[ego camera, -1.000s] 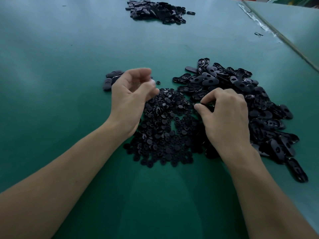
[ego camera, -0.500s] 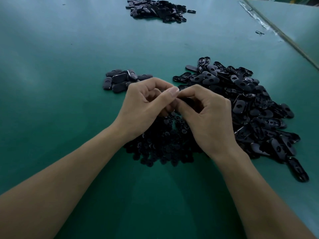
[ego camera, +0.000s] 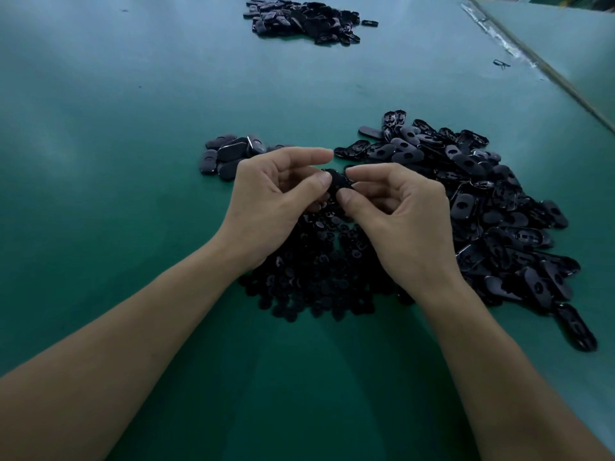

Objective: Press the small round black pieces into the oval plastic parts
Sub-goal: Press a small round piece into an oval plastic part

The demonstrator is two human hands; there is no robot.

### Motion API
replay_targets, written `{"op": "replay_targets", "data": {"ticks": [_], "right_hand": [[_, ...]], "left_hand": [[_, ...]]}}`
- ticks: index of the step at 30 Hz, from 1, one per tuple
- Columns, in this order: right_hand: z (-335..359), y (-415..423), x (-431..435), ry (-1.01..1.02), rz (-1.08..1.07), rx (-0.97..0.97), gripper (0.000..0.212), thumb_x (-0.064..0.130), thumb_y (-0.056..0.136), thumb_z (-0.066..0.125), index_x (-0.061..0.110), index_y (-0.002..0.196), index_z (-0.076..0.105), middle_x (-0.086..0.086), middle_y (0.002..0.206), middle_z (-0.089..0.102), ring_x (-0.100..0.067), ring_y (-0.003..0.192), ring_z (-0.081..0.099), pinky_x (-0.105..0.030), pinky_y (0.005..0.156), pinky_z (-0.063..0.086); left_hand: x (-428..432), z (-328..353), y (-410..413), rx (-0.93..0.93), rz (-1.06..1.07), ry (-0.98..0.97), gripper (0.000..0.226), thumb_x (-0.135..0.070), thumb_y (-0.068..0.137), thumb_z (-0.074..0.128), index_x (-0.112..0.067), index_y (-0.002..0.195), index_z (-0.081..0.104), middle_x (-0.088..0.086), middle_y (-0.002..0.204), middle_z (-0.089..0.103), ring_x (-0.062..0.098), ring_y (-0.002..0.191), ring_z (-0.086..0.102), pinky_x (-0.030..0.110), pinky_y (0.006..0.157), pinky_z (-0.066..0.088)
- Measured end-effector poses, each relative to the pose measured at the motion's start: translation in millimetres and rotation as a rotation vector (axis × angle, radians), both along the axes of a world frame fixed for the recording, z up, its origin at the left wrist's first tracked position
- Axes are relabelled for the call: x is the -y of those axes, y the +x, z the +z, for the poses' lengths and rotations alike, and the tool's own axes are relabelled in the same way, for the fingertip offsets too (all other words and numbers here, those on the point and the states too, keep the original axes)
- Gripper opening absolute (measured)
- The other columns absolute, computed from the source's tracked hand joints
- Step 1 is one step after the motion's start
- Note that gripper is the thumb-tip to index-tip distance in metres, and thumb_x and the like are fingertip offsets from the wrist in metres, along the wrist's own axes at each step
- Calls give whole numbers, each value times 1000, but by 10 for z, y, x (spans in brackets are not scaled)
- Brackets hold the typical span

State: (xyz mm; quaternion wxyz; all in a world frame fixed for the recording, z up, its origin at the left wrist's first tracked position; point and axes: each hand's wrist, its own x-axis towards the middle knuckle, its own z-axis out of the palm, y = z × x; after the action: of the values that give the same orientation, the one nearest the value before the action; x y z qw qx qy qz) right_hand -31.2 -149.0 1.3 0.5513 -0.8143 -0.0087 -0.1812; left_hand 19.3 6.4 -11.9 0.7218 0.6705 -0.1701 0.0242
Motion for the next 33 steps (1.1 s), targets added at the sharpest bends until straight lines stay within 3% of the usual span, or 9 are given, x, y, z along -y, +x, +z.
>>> {"op": "replay_targets", "data": {"ticks": [6,9,14,22,27,30,33], "right_hand": [[-9,13,18,0,6,-47,12,21,87,78,31,87,71,10,74,74,-5,71,71,-26,71,58],[1,11,18,-1,8,-18,15,16,89,76,30,92,73,9,76,74,-8,74,72,-31,76,59],[5,12,20,4,9,22,17,9,92,70,19,105,76,11,85,75,-5,78,72,-26,78,58],[46,-15,-10,72,34,8,16,10,94,68,25,91,65,5,78,76,-7,73,73,-19,70,54],[41,-49,-6,-259,-8,5,6,18,93,69,22,95,74,17,82,71,1,79,67,-14,74,52],[9,-58,2,-571,-25,-82,25,35,93,69,23,114,73,8,96,67,-11,96,59,-27,85,48],[6,-70,-9,-717,-13,-164,29,45,91,67,29,114,71,5,97,58,-17,103,50,-30,86,42]], "left_hand": [[11,-1,-9,19,9,-22,17,2,88,68,-15,88,73,-4,71,74,7,61,66,19,61,55],[0,4,-11,30,-5,-18,15,0,87,73,-15,86,70,-5,71,73,10,63,67,21,63,57],[-6,10,-13,16,-58,-18,19,4,86,74,-12,90,63,-1,70,72,11,62,68,23,63,57],[-4,1,-20,38,-76,22,27,-9,79,79,-19,101,67,-5,82,75,7,74,69,27,77,59],[5,-4,-13,66,-53,35,15,-5,86,75,-18,92,70,-10,79,73,5,71,65,24,69,58],[19,-1,-1,66,-28,41,14,-4,92,68,-18,93,68,-14,75,70,3,67,63,22,64,57],[19,-15,11,27,-11,-13,15,-2,97,61,-16,94,63,-13,76,66,8,72,69,23,66,58]]}}
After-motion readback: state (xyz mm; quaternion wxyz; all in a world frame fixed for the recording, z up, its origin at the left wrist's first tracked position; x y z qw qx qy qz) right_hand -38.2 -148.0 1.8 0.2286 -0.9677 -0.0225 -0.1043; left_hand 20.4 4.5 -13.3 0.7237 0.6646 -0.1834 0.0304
